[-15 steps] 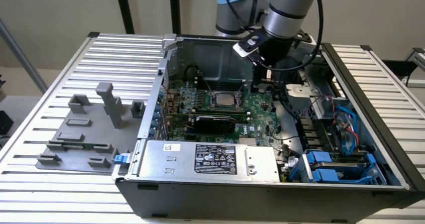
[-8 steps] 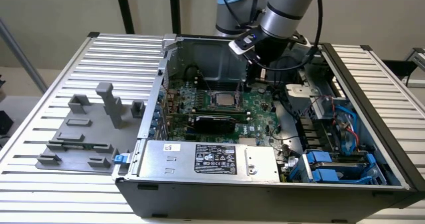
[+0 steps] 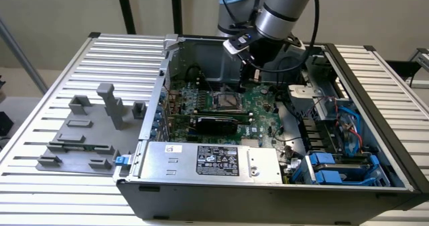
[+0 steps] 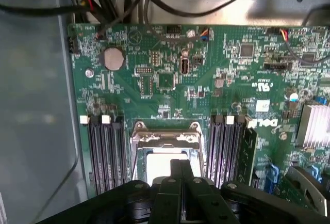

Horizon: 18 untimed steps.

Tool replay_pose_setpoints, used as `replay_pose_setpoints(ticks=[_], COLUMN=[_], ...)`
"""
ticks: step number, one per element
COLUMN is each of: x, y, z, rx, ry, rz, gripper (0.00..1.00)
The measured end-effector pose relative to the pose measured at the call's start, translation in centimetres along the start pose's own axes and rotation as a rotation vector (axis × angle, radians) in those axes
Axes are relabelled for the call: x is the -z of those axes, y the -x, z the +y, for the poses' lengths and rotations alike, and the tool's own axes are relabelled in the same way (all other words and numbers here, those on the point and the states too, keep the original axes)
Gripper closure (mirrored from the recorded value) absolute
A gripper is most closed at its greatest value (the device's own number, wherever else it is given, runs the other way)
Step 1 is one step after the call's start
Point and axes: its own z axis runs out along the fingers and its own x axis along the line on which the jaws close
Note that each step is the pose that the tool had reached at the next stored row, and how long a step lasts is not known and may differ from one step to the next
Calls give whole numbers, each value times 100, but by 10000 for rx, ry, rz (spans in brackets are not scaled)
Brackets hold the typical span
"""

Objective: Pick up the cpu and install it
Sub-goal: 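Close the cpu cover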

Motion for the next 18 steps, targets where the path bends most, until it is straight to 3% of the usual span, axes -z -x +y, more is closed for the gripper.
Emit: replay_pose_setpoints(ticks=[10,18], x=[-130,-264], y=[9,14], z=[-265,-507], rx=[8,8], ry=[-384,-569], rz=[-11,-14], gripper=[89,89])
